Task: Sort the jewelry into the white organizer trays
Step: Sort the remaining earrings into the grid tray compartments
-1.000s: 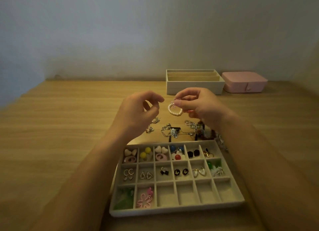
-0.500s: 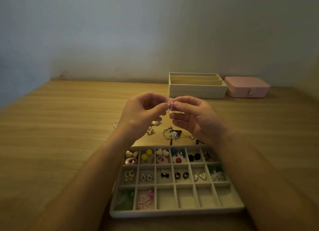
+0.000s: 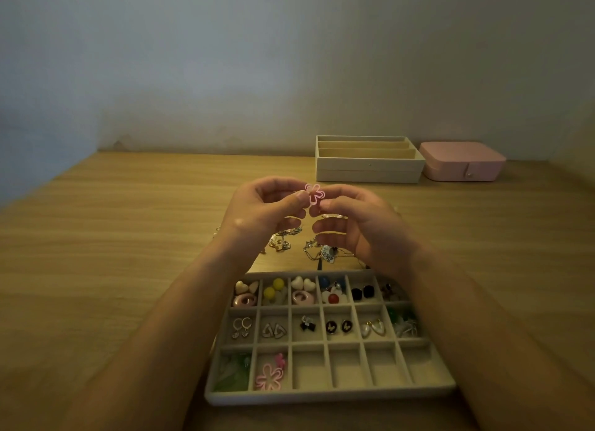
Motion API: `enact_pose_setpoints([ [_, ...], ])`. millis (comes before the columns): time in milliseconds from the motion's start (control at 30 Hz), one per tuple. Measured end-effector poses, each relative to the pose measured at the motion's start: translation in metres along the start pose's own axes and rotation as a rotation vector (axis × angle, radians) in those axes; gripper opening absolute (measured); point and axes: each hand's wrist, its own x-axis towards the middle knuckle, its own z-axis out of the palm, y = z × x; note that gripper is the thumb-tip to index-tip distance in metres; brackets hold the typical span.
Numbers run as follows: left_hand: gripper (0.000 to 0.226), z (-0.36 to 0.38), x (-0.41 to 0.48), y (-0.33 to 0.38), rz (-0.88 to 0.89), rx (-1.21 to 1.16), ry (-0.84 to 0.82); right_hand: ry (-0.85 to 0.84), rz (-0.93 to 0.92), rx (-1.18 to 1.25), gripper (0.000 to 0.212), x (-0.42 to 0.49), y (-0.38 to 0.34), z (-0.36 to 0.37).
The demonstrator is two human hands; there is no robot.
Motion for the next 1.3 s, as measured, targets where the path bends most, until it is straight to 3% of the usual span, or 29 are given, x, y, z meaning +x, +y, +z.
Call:
enact_pose_setpoints([
  [333, 0.023, -0.0005, 0.0008, 0.0014, -0.079, -0.020, -0.024, 0.027, -0.026, 0.087, 0.023, 0.0017, 0.0062, -0.0084],
  [567, 0.013, -0.0003, -0.0010, 0.0011, -0.013, 0.056, -0.074, 0.097, -0.084, 0.085, 0.016, 0.0011, 0.0042, -0.0087],
  [867, 0.021, 0.0015, -0.0014, -0.0017, -0.047, 0.152, -0.175, 0.174, -0.216, -0.100, 0.023, 0.0008, 0.0056, -0.0083],
  [1300, 0.019, 0.0019, 0.0020, -0.0050, -0.081, 0.281, -0.166, 0.181, -0.328, -0.335, 0.033, 0.0003, 0.0074, -0.0058],
])
